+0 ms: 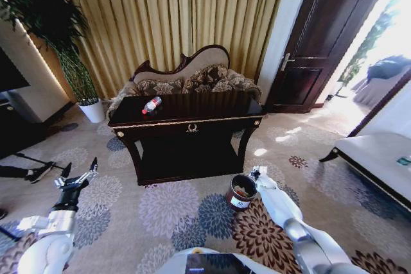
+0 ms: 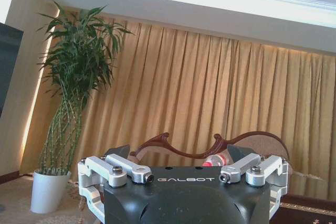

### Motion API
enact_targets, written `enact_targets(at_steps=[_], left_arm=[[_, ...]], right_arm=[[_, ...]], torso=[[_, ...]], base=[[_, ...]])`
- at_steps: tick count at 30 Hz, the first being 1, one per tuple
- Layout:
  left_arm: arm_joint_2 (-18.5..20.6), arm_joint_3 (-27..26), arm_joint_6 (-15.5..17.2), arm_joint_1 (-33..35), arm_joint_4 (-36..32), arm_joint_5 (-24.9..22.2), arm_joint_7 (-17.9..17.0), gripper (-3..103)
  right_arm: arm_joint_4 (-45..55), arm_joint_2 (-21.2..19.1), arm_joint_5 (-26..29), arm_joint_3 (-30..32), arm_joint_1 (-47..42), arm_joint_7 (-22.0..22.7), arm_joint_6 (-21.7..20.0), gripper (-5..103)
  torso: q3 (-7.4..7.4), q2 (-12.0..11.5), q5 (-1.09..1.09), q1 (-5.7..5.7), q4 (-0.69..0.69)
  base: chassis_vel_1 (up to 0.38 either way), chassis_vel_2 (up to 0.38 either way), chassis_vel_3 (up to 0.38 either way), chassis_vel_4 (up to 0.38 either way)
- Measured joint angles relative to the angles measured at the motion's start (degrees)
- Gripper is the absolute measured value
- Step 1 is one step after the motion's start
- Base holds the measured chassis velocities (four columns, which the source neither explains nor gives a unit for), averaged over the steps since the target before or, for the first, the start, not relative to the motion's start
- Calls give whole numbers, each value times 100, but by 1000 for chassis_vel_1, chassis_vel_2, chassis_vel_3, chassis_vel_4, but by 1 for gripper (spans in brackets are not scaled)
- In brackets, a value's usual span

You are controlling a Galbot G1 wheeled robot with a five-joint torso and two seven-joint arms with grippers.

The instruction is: Move to the front of the table and place the trash on the table into the trash bin.

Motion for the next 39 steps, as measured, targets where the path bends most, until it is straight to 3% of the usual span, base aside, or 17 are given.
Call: enact_targets(at_steps=[7,8,13,14,16,20,22,25,28,34,39], left_arm=[[21,-50,0,17,-24,-20,0,100],[20,-56,-5,30,-24,-25,7,100],[-3,-56,-33,53,-9,-28,48,100],[-10,-55,-41,56,-9,-28,55,100],[-12,-56,-44,58,-9,-29,59,100],[-1,-91,-48,75,-21,-66,88,100],[1,-93,-48,75,-21,-68,92,100],[-2,-89,-49,65,-21,-69,116,100],[-7,-77,-49,59,-21,-69,124,100],[-9,-65,-49,51,-23,-70,148,100],[-6,-67,-49,51,-21,-71,172,100]], right_arm=[[101,48,-40,-2,-6,44,2,0],[154,32,-41,1,-6,42,0,10],[287,14,-45,9,2,69,-78,14],[302,17,-45,13,19,100,-101,25],[304,16,-49,13,32,115,-106,25],[304,-4,-74,19,56,147,-113,46],[304,-10,-76,21,59,150,-113,46],[312,-61,-87,22,78,154,-115,62],[319,-73,-89,22,87,155,-115,68],[335,-113,-103,32,90,156,-117,94],[337,-125,-104,35,90,156,-117,100]], torso=[[0,0,0,0,-1],[0,0,0,0,-1],[0,0,0,0,-1],[0,0,1,0,0],[0,0,1,0,0],[0,0,1,0,-1],[0,0,1,0,0],[0,0,1,0,-1],[0,0,1,0,-1],[0,0,1,0,-1],[0,0,1,0,-1]], base=[[0,0,0,0],[0,0,0,0],[0,0,0,0],[0,0,0,0],[0,0,0,0],[0,0,0,0],[0,0,0,0],[0,0,0,0],[0,0,0,0],[0,0,0,0],[0,0,0,0]])
